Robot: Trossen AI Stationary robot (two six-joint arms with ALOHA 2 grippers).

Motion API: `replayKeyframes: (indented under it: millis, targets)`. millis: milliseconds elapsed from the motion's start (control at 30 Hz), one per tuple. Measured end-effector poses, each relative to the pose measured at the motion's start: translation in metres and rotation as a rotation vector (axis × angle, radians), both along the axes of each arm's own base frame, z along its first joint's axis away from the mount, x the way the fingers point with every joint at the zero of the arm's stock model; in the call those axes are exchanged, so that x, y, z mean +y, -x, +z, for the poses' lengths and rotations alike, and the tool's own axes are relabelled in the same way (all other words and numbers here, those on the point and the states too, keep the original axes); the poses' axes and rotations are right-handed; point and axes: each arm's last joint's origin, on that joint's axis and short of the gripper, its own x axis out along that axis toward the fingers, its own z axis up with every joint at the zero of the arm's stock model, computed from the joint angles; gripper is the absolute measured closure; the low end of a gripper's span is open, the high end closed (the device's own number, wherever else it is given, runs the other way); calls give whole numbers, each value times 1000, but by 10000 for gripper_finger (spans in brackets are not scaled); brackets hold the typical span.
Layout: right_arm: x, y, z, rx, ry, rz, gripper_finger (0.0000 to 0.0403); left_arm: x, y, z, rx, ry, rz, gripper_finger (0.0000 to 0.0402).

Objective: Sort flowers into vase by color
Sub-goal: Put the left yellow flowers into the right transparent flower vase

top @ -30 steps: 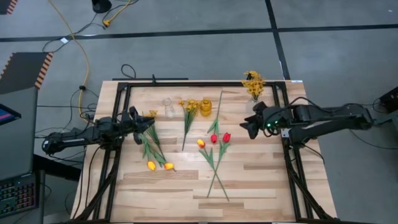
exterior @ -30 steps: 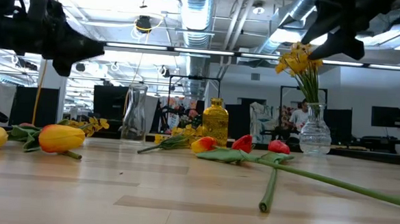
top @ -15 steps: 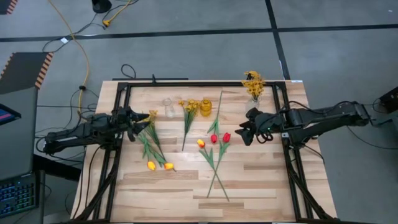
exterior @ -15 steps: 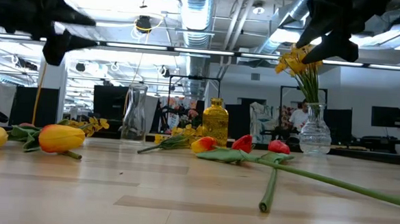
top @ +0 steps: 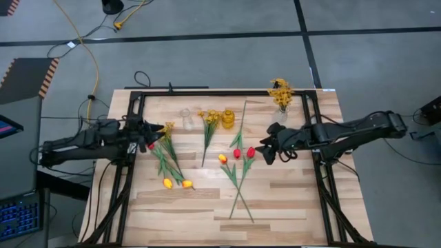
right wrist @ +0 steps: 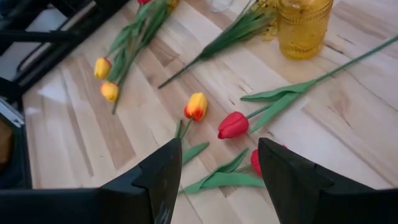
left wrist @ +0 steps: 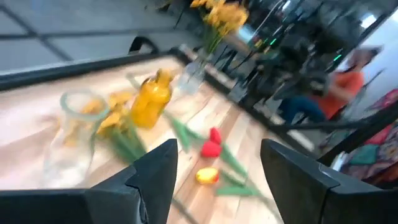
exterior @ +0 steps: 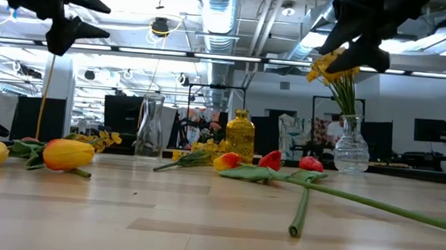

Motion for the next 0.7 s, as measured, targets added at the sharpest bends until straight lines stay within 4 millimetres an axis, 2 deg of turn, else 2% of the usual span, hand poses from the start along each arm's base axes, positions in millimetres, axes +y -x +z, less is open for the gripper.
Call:
replayKeyframes:
  millis: [133, 300, 467, 700]
  targets:
    - [1, -5, -6, 26, 4, 0, 163, 2, -9, 9, 160, 82, 43, 184]
    - [2, -12, -11, 39, 5, -1, 163, 4, -24, 9, 348, 223, 100, 184]
    - [2, -15, -13, 38, 5, -1, 163, 6, -40, -1, 473, 364, 179, 184]
    - [3, -24, -14, -4, -2, -1, 163, 6, -64, -21, 614, 539, 203, 184]
